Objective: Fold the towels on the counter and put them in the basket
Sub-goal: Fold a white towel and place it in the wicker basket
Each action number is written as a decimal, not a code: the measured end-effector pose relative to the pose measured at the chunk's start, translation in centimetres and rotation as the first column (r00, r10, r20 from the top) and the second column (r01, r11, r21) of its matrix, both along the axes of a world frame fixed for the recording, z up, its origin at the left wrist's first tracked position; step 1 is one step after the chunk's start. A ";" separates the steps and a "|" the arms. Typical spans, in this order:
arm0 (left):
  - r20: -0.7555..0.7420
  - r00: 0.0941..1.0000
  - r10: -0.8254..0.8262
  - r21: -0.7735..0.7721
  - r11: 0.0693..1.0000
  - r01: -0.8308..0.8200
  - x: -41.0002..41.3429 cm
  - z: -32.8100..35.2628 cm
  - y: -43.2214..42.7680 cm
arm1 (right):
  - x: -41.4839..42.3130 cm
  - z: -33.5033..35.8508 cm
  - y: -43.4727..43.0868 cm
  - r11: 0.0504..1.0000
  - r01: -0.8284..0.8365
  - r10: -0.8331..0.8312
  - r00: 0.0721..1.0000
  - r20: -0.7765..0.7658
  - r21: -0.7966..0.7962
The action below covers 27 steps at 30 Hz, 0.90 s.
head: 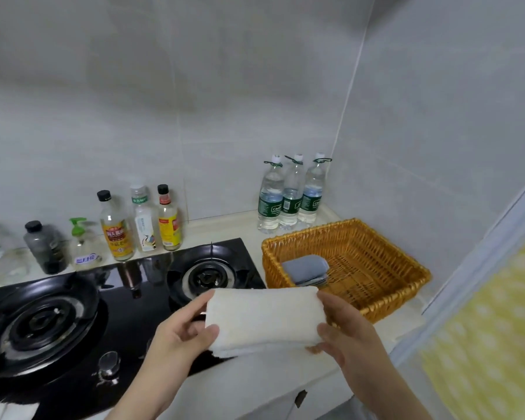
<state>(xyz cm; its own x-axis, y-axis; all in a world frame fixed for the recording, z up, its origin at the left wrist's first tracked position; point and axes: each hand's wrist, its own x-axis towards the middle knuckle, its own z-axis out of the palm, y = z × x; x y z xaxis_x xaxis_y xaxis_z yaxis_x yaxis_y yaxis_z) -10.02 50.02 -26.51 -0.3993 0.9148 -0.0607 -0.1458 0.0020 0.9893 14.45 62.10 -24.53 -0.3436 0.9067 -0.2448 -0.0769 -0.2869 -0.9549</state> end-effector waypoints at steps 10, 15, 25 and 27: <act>-0.039 0.999 0.016 -0.071 0.997 -0.019 2.0 -1.1 9.4 | 2.0 -0.9 9.6 1.000 -0.021 0.021 0.997 0.076 -0.008; -0.054 0.998 0.045 -0.132 0.990 -0.052 4.5 -1.8 12.9 | 4.2 -0.9 13.8 0.997 -0.073 0.075 0.986 0.151 -0.020; -0.102 0.973 0.207 -0.291 0.929 -0.228 12.7 -3.8 22.2 | 9.4 -3.7 27.2 0.933 -0.357 0.349 0.856 0.380 -0.051; -0.177 0.962 0.207 -0.360 0.896 -0.259 14.3 -4.5 24.0 | 10.4 -5.1 29.9 0.902 -0.423 0.422 0.814 0.399 -0.091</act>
